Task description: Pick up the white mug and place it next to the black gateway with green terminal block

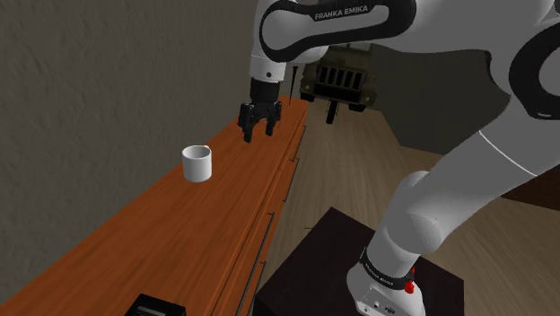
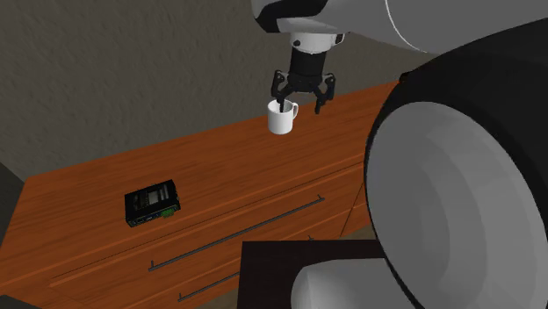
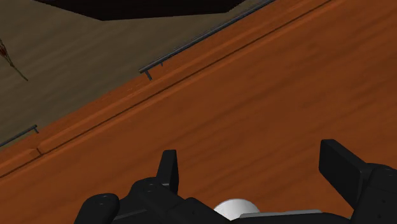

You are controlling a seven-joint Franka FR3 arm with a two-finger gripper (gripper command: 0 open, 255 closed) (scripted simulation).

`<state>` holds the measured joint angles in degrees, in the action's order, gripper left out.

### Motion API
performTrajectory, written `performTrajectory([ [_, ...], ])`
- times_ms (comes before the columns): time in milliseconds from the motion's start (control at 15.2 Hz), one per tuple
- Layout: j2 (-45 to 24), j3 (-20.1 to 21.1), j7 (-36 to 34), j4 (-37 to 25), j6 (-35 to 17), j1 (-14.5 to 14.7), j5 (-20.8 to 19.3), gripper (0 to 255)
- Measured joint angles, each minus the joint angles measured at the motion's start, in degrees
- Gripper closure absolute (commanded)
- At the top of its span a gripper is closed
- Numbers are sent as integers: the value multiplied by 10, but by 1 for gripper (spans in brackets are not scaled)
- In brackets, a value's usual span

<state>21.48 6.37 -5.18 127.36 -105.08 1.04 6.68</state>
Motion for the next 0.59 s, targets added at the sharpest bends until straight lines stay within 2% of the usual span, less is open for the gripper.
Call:
performTrajectory([
  [594, -200, 34, -71, -132, -67, 5, -37, 0],
])
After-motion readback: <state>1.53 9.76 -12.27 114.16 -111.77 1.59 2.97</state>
